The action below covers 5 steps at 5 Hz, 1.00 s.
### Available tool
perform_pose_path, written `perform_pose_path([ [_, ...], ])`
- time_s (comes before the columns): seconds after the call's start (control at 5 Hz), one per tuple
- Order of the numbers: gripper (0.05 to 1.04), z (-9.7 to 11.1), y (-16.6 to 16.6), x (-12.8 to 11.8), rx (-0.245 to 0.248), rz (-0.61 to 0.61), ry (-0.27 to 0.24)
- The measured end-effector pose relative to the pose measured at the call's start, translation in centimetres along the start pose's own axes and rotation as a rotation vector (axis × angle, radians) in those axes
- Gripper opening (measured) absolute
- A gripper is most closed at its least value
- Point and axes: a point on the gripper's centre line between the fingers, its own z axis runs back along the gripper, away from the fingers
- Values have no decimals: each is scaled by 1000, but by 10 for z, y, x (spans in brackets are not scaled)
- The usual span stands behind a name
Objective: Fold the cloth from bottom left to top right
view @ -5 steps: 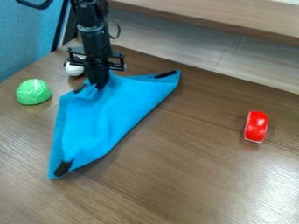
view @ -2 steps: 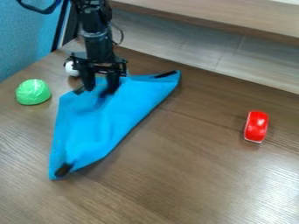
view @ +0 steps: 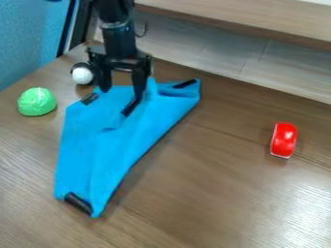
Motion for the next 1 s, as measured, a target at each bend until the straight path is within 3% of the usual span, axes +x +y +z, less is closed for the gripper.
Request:
perform_pose_path([
  [0.4, 1001, 23, -16, -1, -15, -24, -39],
  [0.8, 1000, 24, -40, -7, -48, -88, -7],
  [1.0, 1001, 29, -58, -5, -59, -127, -19],
])
